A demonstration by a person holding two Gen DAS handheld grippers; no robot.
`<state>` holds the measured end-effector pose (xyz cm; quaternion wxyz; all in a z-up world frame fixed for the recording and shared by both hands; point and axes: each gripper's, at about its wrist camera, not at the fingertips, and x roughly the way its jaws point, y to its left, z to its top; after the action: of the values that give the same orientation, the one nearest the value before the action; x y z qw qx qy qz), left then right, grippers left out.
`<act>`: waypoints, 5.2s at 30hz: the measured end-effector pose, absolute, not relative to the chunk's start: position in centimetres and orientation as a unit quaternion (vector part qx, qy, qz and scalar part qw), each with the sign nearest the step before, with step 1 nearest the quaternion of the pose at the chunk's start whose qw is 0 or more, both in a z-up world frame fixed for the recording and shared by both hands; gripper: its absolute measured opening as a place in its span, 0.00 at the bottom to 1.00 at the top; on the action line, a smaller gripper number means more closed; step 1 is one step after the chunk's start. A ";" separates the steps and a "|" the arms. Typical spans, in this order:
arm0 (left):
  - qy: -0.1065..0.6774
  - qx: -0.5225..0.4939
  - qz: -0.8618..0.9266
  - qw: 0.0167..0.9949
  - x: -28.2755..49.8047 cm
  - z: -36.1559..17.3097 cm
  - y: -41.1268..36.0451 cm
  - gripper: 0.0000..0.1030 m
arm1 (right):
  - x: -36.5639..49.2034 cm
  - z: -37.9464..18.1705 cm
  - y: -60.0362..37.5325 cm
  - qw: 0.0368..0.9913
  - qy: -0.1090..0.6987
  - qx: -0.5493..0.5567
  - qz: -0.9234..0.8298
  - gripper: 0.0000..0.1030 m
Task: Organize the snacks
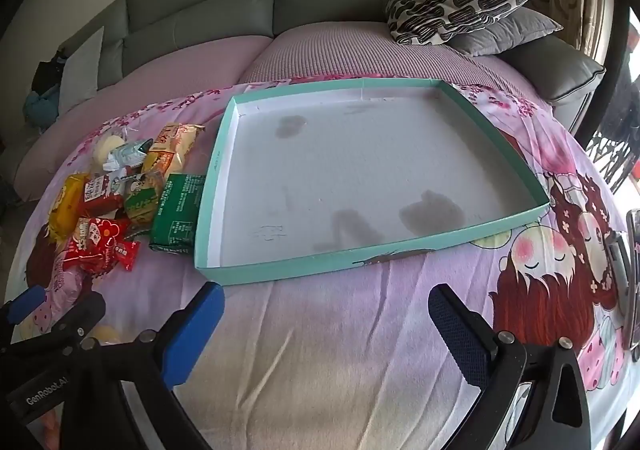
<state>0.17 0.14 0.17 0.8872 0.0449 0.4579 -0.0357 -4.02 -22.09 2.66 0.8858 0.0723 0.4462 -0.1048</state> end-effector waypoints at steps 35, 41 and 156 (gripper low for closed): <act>0.460 0.037 -0.037 0.886 0.2 0.2 0.4 1.00 | -3.9 2.4 -21.9 0.885 0.449 0.071 -0.105 1.00; 0.460 0.037 -0.037 0.886 0.2 0.2 0.4 1.00 | -3.9 2.3 -21.9 0.884 0.449 0.071 -0.105 1.00; 0.445 -0.176 -0.007 0.878 1.7 0.5 10.6 0.46 | -2.5 1.6 -10.2 0.884 0.465 0.023 0.050 0.46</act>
<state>1.71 10.59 0.50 0.8783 -0.1755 0.4448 -0.0075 -2.48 -10.15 1.55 0.8838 0.0233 0.4646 0.0505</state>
